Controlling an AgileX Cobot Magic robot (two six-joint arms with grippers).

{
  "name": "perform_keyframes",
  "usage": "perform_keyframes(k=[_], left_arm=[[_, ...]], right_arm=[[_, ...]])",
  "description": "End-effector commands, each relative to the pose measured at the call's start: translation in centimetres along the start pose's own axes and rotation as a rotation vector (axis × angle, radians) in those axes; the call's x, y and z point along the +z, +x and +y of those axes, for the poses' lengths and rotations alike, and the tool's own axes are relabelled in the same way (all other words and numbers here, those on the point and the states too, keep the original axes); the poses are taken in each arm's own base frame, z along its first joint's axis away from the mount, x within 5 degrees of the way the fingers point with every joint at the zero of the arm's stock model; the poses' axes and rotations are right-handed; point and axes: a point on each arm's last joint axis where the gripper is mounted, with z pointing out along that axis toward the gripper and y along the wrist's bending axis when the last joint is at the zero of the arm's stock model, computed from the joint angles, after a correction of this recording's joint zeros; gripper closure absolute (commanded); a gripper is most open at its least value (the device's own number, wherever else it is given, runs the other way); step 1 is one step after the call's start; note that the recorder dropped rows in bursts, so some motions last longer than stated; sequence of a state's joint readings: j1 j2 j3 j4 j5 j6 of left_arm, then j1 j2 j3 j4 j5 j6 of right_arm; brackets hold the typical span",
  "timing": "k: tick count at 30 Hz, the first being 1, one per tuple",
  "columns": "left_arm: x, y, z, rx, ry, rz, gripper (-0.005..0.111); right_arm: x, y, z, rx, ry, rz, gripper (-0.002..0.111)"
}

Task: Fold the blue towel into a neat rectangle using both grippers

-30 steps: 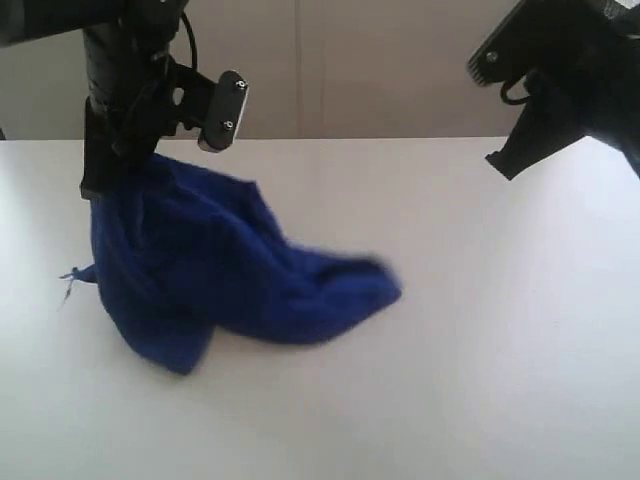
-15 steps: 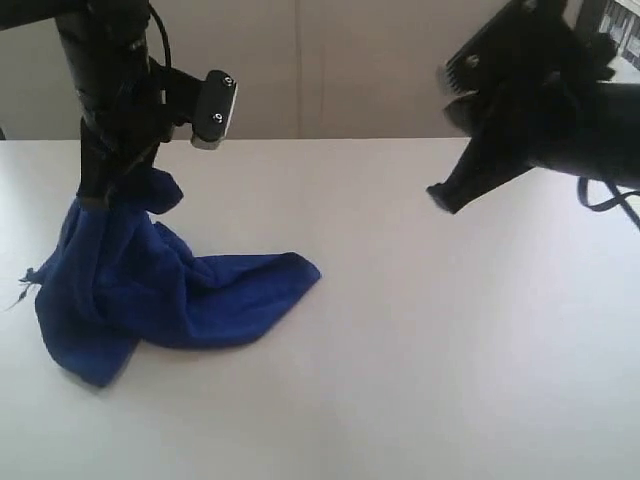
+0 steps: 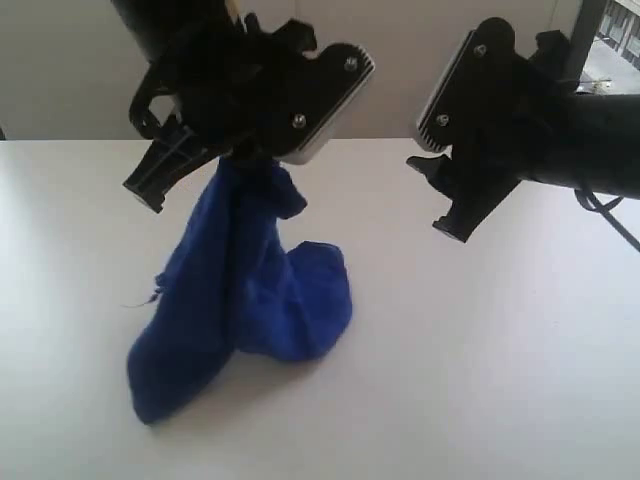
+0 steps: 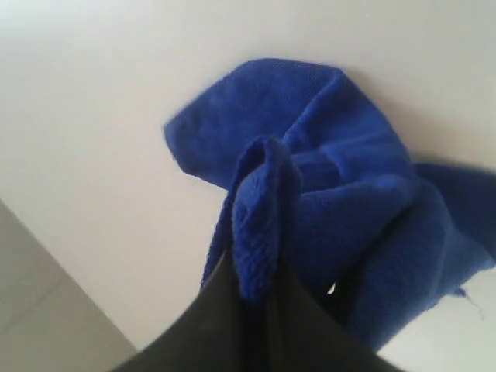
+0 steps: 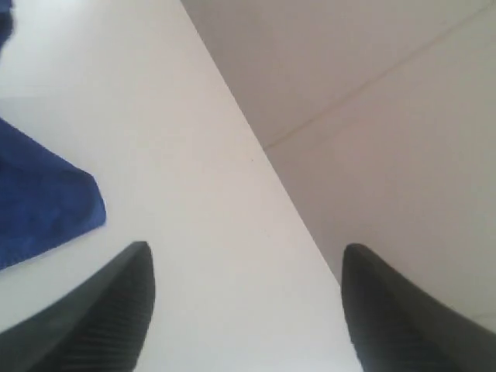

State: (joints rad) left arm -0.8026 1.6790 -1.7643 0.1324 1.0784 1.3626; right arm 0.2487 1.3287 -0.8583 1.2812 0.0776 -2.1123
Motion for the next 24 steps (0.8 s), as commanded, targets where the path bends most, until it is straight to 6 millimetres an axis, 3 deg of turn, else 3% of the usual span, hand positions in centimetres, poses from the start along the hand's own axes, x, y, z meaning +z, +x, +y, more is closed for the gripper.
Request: perform_keyframes(k=[1,7,9,17,21,24], left_arm=[[-2.6,0.1,-0.4,-0.008,-0.060,-0.005,0.107],[3.1,4.1,-1.2,-0.207,0.223,0.070,0.107],[5.6,6.9,-1.3,-0.301,0.284,0.141,0.107],[9.9,11.4,-1.5,-0.522,0.300,0.200,0.105],[10.7,12.3,-1.1,-0.587,0.230,0.212,0.085],[10.9,12.7,-0.8,-0.622,0.182,0.226,0.056]], right_arm=[[0.5,0.6,0.4,0.012,-0.007,0.030,0.047],[2.4,1.6,1.8,0.023,-0.098,0.055,0.049],[2.4,1.4,2.1,0.039,-0.128,0.040,0.049],[2.7,1.5,2.4,0.041,-0.154,0.036,0.049],[3.0,1.7,2.7,0.043,-0.167,0.044,0.049],[3.2,1.9,2.8,0.044,-0.172,0.050,0.049]])
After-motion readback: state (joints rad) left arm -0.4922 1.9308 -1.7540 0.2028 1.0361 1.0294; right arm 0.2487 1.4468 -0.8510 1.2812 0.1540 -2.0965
